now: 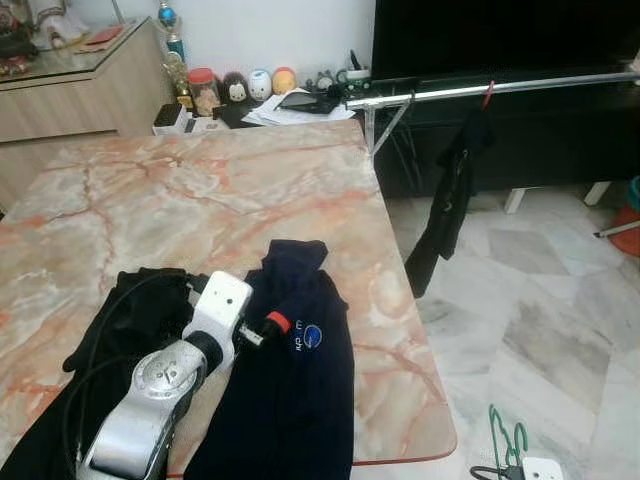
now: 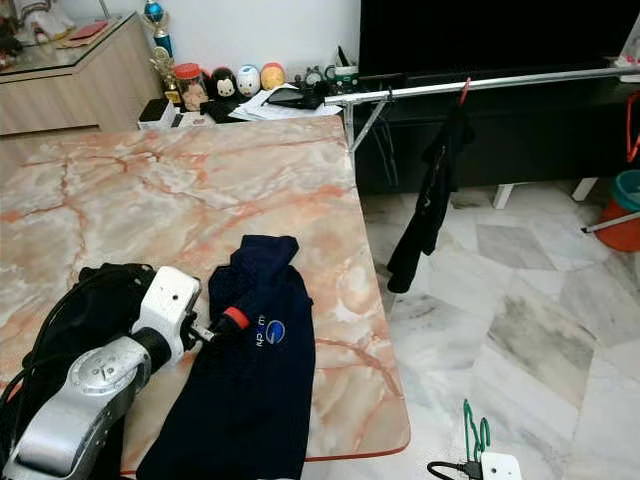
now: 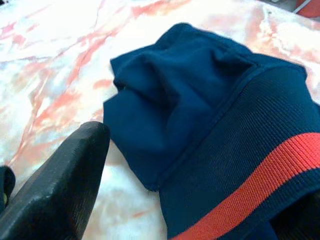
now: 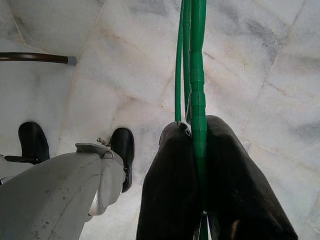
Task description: Hang hanger
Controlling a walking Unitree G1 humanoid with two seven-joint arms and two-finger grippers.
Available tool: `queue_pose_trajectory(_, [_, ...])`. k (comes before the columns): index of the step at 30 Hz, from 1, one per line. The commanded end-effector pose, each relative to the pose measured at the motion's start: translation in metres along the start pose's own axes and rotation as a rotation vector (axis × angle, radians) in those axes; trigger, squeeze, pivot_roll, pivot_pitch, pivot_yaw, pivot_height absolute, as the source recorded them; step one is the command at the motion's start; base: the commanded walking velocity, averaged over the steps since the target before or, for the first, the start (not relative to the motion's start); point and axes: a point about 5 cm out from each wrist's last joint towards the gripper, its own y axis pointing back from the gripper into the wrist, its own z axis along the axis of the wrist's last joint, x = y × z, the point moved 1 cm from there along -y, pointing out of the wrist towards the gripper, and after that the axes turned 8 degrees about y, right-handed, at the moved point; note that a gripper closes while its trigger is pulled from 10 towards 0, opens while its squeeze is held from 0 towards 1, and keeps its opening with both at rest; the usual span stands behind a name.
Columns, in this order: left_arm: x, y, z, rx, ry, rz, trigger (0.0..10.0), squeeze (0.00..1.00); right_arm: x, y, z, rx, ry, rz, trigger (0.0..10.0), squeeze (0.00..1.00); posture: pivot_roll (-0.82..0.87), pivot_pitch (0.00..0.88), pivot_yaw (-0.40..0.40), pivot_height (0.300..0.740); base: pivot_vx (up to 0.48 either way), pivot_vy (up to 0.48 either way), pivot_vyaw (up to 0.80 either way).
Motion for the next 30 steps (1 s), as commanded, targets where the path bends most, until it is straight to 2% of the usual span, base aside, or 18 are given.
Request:
queue_pose_trajectory(1, [0.0048,0.0021,-0.0039,0.005,0.010,0.024,10.0,0.00,0.0017,0.0000,-0.0011,0.002,-0.005,0.005,10.0,0.00,0.07,0.000,0.069,0.740,0.000,0.000,0.00])
queue_pose_trajectory(30, [0.0031,0.0033,-0.0038,-0.014,0.026,0.015,10.0,0.00,0.0011,0.0000,-0.0007,0.003,-0.001,0.005,10.0,0.00,0.07,0.000,0.067,0.740,0.000,0.000,0.00])
